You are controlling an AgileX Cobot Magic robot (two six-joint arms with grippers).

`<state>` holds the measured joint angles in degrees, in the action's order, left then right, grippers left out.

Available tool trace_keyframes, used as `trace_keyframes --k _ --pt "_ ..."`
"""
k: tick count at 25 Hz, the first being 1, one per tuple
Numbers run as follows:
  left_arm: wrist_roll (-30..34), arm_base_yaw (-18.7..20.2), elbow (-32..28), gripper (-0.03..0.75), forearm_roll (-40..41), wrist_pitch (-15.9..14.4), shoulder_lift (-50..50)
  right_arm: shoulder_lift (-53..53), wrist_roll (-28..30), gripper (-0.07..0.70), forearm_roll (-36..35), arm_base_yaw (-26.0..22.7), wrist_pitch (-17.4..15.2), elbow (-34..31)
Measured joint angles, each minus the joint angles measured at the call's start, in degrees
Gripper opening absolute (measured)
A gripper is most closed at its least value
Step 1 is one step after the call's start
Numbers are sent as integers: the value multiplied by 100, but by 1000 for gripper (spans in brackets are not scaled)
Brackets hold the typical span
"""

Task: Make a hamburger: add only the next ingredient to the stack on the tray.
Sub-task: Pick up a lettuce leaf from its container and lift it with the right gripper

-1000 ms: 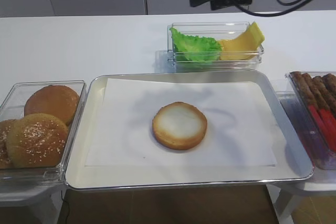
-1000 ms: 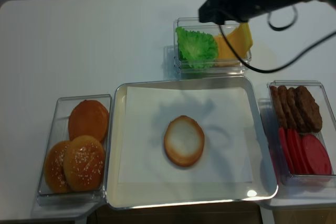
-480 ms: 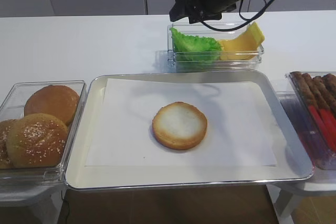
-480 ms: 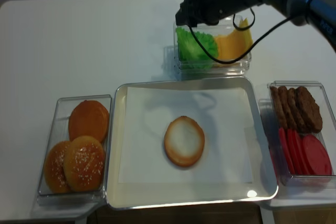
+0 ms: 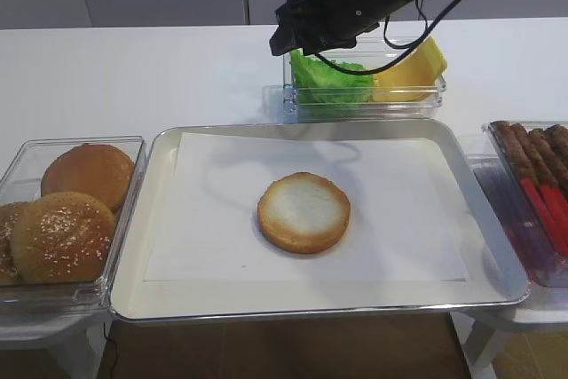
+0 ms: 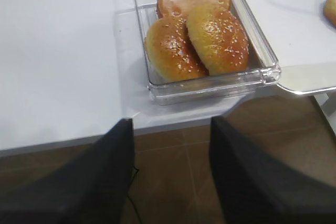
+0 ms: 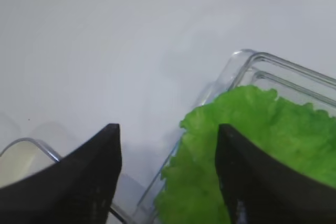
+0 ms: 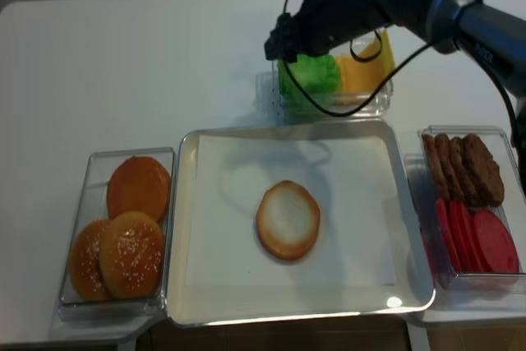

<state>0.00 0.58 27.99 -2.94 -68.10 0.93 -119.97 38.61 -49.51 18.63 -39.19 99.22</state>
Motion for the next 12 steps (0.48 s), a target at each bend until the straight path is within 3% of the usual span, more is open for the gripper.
trace_keyframes --k 12 --pt "0 0 0 353 0 0 0 -183 22 426 355 42 265 0"
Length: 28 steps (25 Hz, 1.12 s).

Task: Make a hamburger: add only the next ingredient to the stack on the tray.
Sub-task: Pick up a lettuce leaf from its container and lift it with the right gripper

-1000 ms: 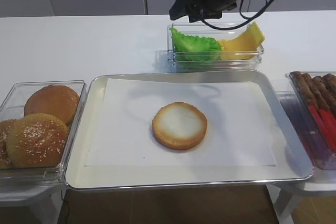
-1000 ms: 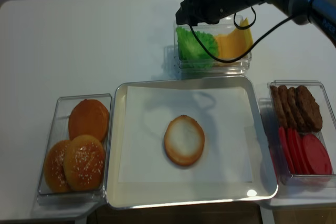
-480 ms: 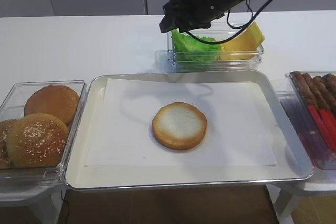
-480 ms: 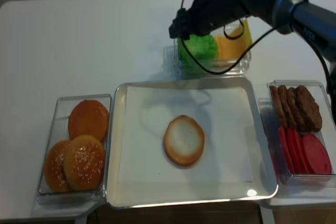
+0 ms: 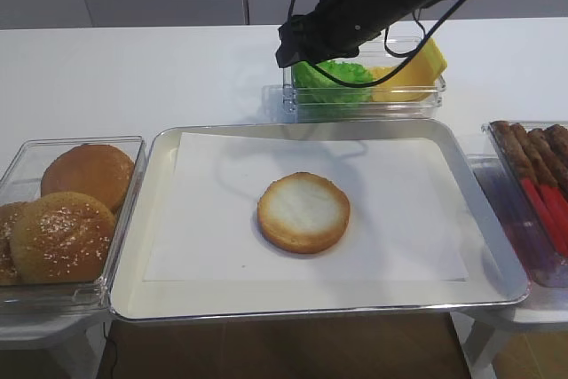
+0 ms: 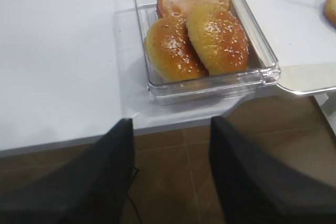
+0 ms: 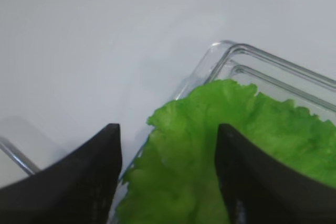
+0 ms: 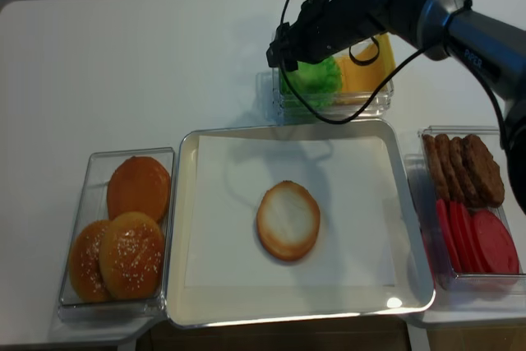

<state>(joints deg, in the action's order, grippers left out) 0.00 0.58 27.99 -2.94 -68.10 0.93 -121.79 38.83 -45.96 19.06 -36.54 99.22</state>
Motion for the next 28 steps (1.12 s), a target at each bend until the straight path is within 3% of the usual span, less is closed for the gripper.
trace_keyframes --k 3,11,22,28 --pt "0 0 0 353 0 0 0 -12 0 365 0 0 0 0" --pt "0 0 0 353 0 0 0 -12 12 41 -11 4 -11 14" --pt "0 0 0 353 0 0 0 77 12 8 8 4 -44 18" --pt "0 0 0 353 0 0 0 307 12 7 48 4 -218 18"
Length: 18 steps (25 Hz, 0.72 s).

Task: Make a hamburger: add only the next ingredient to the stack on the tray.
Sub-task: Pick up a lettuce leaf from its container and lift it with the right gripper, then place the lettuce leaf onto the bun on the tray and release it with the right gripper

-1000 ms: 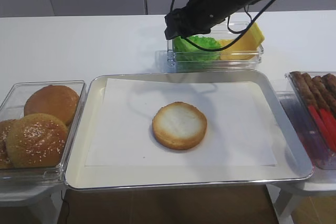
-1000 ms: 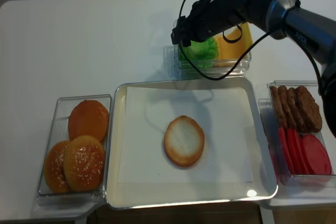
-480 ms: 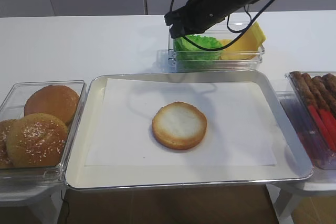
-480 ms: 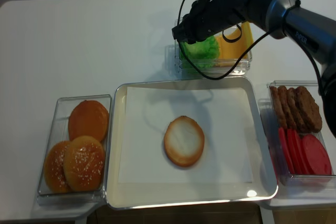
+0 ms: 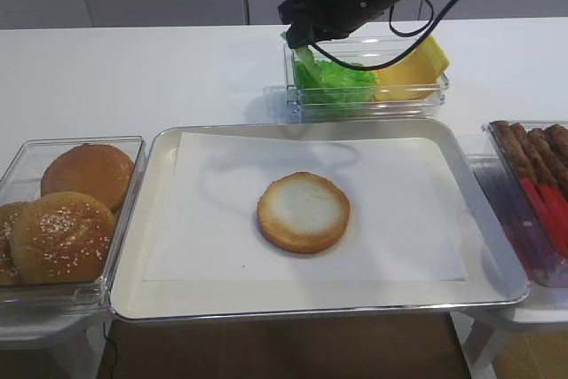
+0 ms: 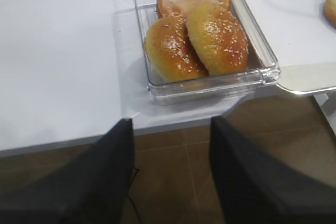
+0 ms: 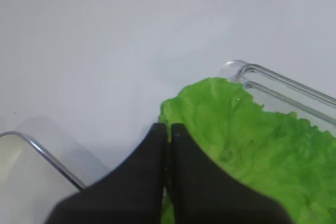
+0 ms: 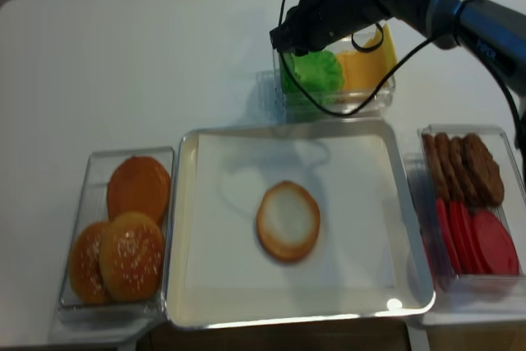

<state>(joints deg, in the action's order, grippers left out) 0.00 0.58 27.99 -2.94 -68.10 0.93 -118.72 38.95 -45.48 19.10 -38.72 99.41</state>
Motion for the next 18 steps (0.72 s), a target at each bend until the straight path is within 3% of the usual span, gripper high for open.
trace_keyframes --k 9,18 --pt "0 0 0 353 0 0 0 647 -209 6 383 0 -343 0" --pt "0 0 0 353 0 0 0 1673 -1354 6 1240 0 -1468 0"
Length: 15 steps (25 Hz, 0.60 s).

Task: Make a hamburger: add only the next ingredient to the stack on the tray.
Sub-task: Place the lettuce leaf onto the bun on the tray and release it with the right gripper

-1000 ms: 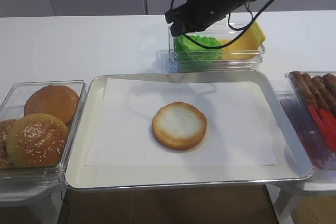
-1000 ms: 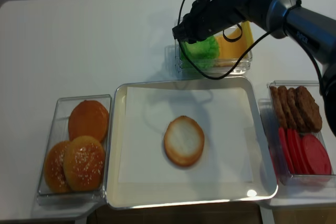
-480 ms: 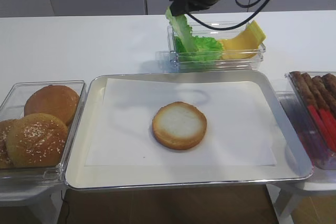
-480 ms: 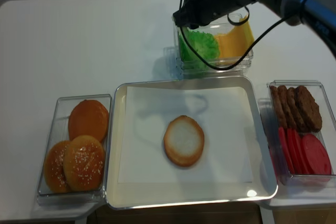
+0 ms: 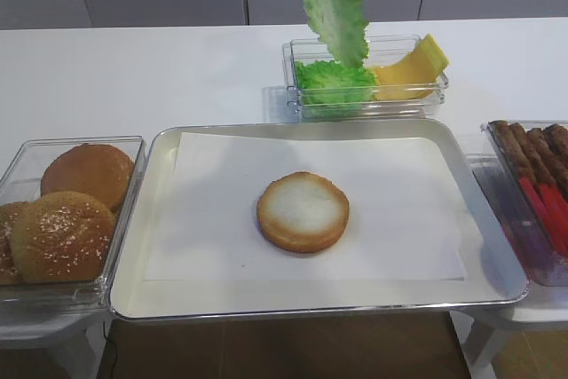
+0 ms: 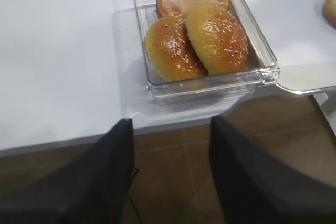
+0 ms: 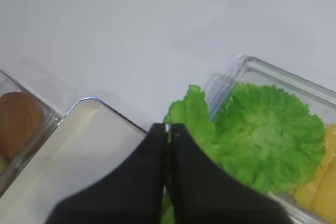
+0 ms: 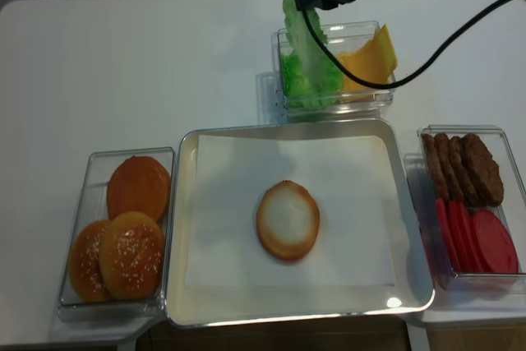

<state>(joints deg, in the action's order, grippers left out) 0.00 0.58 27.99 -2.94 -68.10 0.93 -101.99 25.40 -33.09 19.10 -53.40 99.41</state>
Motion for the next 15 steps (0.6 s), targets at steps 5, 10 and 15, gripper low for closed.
trace_keyframes --k 5,10,15 --pt "0 0 0 353 0 0 0 520 -246 6 61 0 -246 -249" --pt "0 0 0 353 0 0 0 1137 -366 6 74 0 72 -1406" --pt "0 0 0 353 0 0 0 1605 -205 6 74 0 561 -2704"
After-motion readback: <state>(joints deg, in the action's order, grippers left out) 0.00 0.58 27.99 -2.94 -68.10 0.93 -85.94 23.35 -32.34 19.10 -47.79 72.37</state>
